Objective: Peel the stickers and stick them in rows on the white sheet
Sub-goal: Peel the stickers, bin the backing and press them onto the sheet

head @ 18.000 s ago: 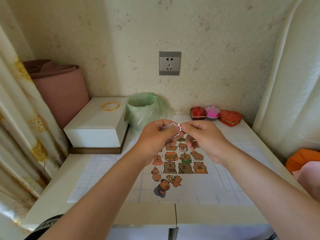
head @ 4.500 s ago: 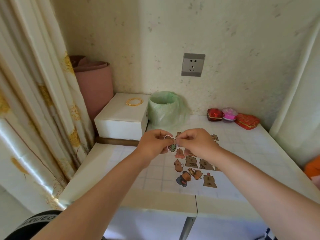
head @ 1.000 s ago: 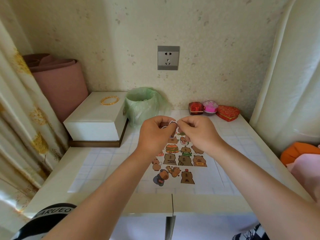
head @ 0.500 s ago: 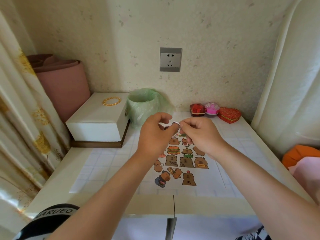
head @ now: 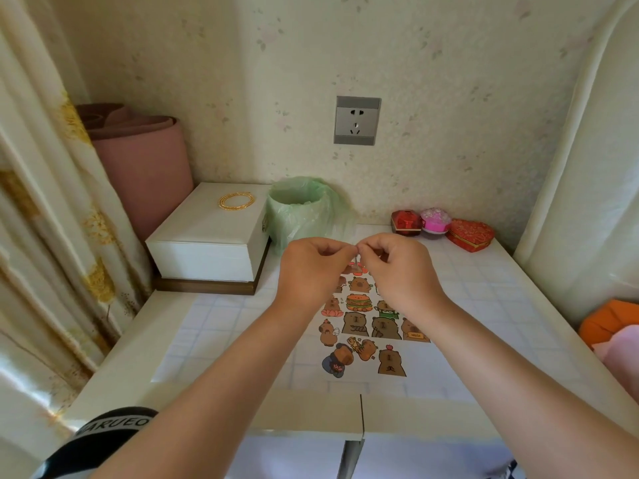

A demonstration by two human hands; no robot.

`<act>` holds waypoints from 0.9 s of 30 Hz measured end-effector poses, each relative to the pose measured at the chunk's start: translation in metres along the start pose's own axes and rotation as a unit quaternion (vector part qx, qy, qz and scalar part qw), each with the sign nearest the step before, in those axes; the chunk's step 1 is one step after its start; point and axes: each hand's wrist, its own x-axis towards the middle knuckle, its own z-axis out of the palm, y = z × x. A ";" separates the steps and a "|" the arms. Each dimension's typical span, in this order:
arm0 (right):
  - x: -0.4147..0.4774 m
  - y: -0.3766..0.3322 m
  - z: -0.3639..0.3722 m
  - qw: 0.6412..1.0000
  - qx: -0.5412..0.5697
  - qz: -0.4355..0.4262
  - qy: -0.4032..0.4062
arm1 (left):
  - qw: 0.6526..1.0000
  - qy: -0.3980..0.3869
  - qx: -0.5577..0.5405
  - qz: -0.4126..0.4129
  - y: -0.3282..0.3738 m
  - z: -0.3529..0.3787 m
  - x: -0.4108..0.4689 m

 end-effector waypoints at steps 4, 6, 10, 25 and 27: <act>0.001 -0.004 0.011 1.000 -0.007 -0.017 0.010 | 0.999 0.008 0.043 0.005 -0.003 -0.008 0.007; 0.002 -0.005 0.015 1.000 0.003 -0.011 0.017 | 0.999 -0.003 0.050 0.005 -0.005 -0.013 0.012; 0.007 -0.009 0.019 0.997 0.064 0.043 -0.014 | 0.998 -0.039 0.055 0.003 -0.009 -0.024 0.022; 0.037 -0.031 0.054 0.984 0.158 0.086 -0.003 | 0.972 -0.048 0.217 0.072 -0.017 -0.080 0.056; 0.053 -0.037 0.060 0.985 0.155 0.073 0.006 | 0.975 -0.019 0.209 0.071 -0.016 -0.089 0.062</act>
